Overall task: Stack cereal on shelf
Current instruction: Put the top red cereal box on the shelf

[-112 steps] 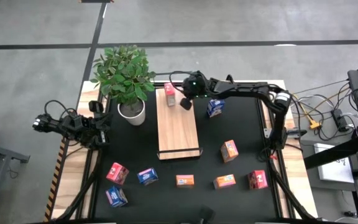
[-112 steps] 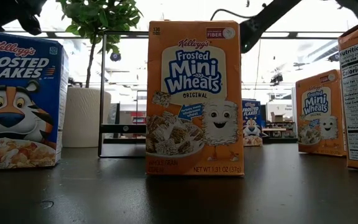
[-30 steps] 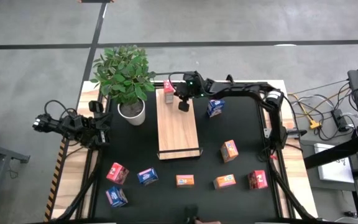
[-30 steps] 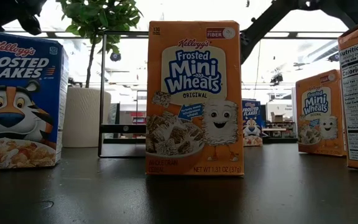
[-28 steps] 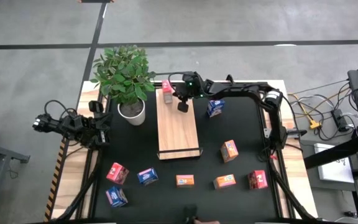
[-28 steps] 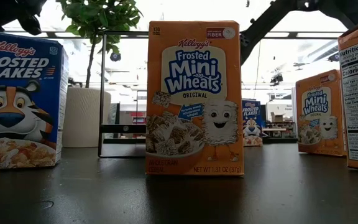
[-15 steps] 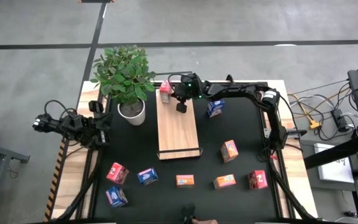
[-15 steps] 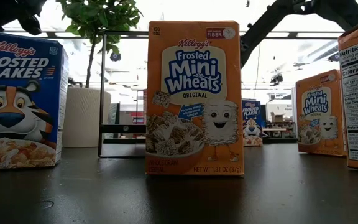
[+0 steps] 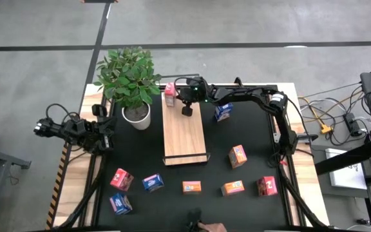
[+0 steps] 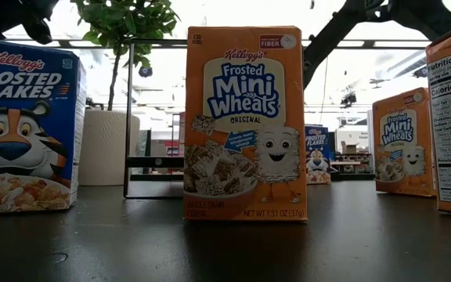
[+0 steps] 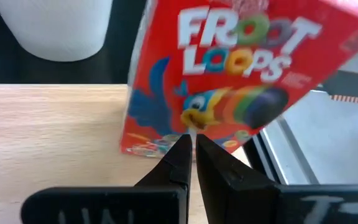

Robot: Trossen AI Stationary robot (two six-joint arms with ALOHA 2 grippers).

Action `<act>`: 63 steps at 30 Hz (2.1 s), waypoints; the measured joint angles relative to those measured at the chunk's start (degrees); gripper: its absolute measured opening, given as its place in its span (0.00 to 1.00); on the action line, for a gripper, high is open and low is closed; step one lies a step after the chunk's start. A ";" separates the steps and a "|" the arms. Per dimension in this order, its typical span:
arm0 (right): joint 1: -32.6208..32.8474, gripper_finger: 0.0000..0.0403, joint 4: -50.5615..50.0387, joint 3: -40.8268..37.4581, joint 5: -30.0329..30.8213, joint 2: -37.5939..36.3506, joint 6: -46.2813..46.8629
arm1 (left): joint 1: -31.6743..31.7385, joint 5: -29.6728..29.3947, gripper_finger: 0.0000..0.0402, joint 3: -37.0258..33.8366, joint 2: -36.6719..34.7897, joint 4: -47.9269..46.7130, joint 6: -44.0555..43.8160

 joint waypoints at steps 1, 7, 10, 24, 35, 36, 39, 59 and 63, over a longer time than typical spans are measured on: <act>-0.01 0.03 -0.18 0.16 0.04 -0.01 -0.04 | 0.00 0.01 0.00 0.00 0.01 -0.01 0.00; -0.23 0.03 -0.08 2.46 -0.01 0.06 -0.75 | -0.02 -0.01 0.00 0.00 0.01 0.01 0.00; -0.25 0.03 -0.12 3.09 -0.45 0.06 -1.41 | 0.00 0.01 0.00 0.01 0.00 -0.01 0.00; -0.27 0.03 -3.84 3.73 -0.36 -0.73 0.33 | 0.00 0.01 0.00 0.02 0.01 -0.01 0.00; -0.09 0.03 -15.12 5.36 -0.41 -8.90 10.35 | -0.01 0.01 0.00 0.00 0.01 0.11 0.01; -0.27 0.03 -16.30 6.43 -0.50 -9.32 11.85 | -0.02 -0.01 0.00 0.00 0.01 0.13 0.02; -0.92 0.03 -22.41 12.09 -0.91 -9.42 15.33 | -0.02 -0.01 0.00 0.02 0.01 0.14 0.44; -3.27 0.02 -54.51 53.28 -0.51 10.75 21.88 | -0.01 -1.44 0.00 0.02 0.01 0.95 2.74; -3.23 0.02 -55.04 53.33 -0.52 12.34 22.37 | -0.02 -1.45 0.00 0.00 0.01 1.41 2.95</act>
